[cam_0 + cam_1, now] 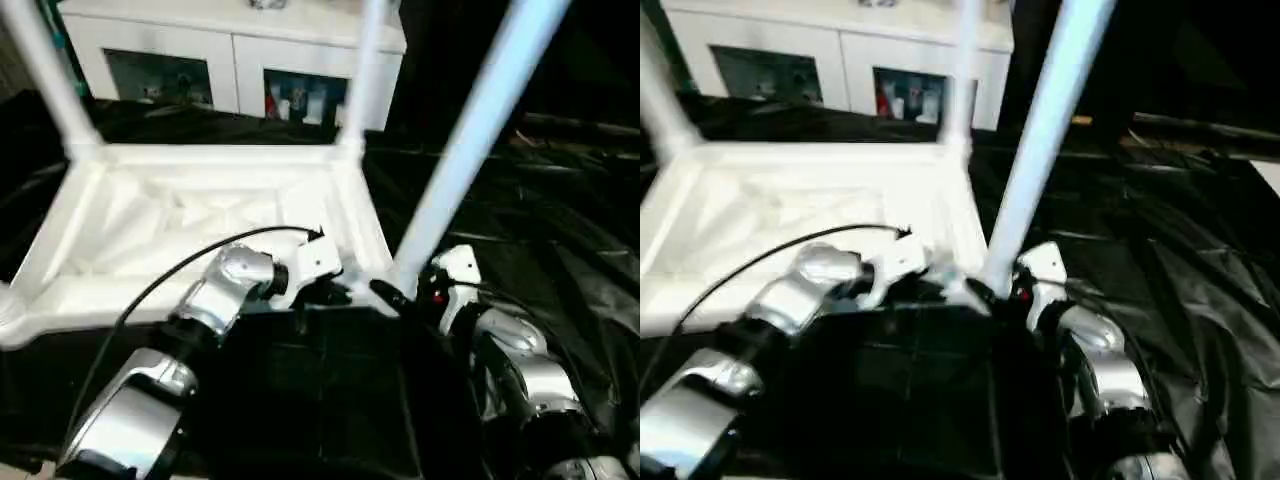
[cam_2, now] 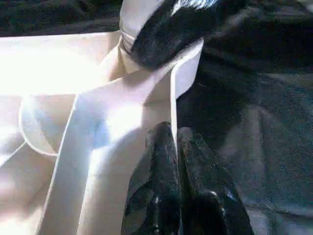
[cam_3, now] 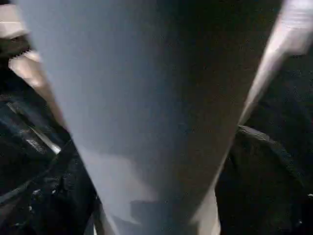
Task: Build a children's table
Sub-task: Rotate leg to tighten
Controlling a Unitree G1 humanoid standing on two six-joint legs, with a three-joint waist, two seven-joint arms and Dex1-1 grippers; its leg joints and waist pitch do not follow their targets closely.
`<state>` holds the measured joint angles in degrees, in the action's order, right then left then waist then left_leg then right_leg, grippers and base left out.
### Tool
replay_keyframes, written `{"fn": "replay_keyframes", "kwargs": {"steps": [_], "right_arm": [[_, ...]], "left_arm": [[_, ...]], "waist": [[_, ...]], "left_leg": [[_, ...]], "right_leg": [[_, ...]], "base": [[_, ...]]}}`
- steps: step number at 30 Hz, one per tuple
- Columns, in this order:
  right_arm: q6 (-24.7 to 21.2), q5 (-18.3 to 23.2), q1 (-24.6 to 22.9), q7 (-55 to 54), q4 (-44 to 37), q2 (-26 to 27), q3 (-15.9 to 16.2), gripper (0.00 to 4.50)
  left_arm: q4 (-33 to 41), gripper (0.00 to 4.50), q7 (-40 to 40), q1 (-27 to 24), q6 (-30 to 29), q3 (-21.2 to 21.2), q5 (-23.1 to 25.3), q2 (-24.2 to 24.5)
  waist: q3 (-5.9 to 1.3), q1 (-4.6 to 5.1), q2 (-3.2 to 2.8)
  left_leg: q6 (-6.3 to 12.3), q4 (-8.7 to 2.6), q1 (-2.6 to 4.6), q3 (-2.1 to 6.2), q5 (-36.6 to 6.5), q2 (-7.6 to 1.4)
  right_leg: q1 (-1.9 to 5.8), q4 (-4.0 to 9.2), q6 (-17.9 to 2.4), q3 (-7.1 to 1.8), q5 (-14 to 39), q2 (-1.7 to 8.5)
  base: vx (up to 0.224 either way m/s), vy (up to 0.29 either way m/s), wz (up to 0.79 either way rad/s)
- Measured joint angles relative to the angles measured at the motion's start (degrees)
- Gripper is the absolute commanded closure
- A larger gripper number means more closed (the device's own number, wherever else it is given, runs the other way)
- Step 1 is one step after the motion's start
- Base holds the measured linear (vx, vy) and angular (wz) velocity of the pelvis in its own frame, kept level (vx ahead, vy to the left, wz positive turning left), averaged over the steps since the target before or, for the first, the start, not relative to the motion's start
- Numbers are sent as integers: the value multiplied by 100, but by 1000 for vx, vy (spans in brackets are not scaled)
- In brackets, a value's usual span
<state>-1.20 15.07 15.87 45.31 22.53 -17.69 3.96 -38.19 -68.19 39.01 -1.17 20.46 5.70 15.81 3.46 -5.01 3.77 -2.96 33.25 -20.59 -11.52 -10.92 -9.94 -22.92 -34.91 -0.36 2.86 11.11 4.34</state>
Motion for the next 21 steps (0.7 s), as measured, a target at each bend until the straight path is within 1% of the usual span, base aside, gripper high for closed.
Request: {"fn": "replay_keyframes", "kwargs": {"steps": [2,5,7,9,10,15,16,17,21], "right_arm": [[-21,56,-95,236,-166,-85,69,51],[-74,83,-193,417,-240,-165,104,51],[-89,78,-258,533,-243,-214,127,76],[-90,28,-264,600,-265,-227,189,87],[-91,2,-268,611,-265,-235,220,109],[-93,-95,-290,637,-269,-262,319,130],[-97,-95,-290,637,-273,-262,318,153],[-108,-95,-290,638,-280,-262,318,166],[-174,-95,-290,645,-320,-268,317,177]], "left_arm": [[79,450,-188,-47,7,-3,-75,131],[83,450,-287,-62,44,-7,-107,196],[91,450,-325,-77,76,-16,-126,238],[90,450,-355,-88,92,-36,-134,266],[91,450,-365,-89,96,-37,-135,268],[129,450,-394,-111,93,-49,-140,294],[140,450,-394,-113,87,-48,-140,296],[145,450,-394,-114,83,-48,-140,297],[156,450,-395,-119,80,-48,-140,299]], "waist": [[0,6,0],[0,9,1],[1,19,2],[2,38,4],[2,39,4],[5,44,10],[6,47,13],[7,48,14],[7,48,14]], "left_leg": [[0,-1,2,0,0,0],[0,-3,4,0,0,0],[-1,-3,5,0,0,0],[-1,-5,6,1,0,0],[-1,-6,6,1,0,0],[-1,-7,6,1,0,0],[-1,-7,6,1,0,0],[-1,-7,6,1,0,0],[-1,-7,6,1,0,0]], "right_leg": [[-1,-2,0,-1,4,0],[-1,-2,1,0,4,-1],[-1,-2,2,0,5,-1],[-2,-3,3,0,5,-2],[-2,-3,3,0,6,-2],[-2,-4,17,0,14,-1],[-2,-3,17,0,14,-1],[-2,-3,17,0,14,-1],[-2,-4,8,0,8,-1]], "base": [[0,0,0],[0,0,0],[0,0,0],[0,0,0],[0,0,0],[0,0,0],[0,0,0],[0,0,0],[0,0,0]]}}
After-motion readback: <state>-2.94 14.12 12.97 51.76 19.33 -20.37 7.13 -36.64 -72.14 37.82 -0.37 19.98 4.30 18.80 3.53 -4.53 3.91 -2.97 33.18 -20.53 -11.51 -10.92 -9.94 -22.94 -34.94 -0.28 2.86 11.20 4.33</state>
